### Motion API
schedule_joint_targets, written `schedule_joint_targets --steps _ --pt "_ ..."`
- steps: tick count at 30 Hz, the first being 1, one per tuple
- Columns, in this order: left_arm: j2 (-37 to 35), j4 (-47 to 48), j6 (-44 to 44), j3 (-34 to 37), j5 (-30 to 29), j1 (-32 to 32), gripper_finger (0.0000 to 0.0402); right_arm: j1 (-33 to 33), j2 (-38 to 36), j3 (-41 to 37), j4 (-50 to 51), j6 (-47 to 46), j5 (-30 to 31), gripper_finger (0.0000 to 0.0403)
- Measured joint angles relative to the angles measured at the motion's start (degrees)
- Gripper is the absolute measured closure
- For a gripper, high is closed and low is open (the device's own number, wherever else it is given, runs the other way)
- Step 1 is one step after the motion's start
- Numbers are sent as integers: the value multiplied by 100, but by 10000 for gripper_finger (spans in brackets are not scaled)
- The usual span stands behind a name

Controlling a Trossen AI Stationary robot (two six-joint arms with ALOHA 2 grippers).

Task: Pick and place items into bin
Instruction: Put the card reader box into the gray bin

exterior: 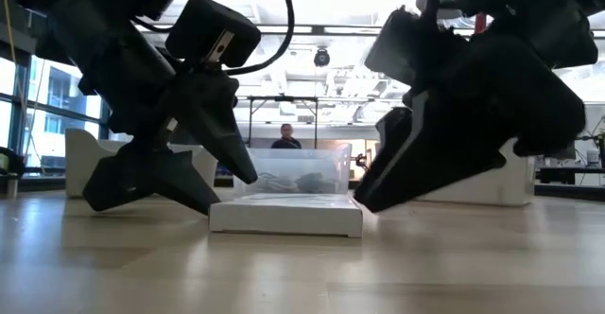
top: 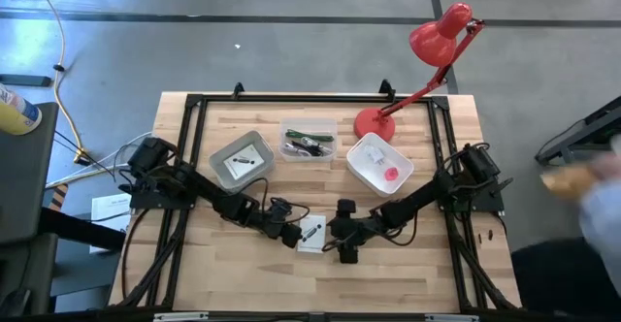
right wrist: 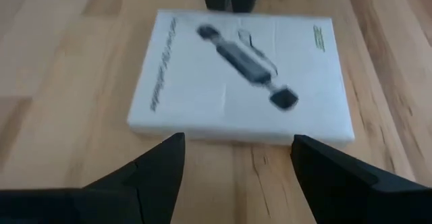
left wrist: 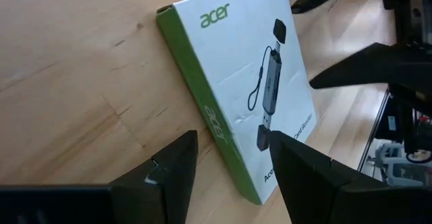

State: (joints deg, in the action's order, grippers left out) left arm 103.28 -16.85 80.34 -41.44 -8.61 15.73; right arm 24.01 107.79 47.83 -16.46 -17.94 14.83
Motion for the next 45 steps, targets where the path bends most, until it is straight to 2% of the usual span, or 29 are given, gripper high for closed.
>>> schedule_joint_targets --steps 17,28,45 --pt "11 -19 -35 1 -1 0 222 -6 -8 3 -528 33 -122 144" --pt "24 -176 -42 14 -128 2 222 -231 135 11 -534 155 -161 144" --pt "26 -311 -36 13 -265 -4 222 -149 195 26 -284 138 -86 144"
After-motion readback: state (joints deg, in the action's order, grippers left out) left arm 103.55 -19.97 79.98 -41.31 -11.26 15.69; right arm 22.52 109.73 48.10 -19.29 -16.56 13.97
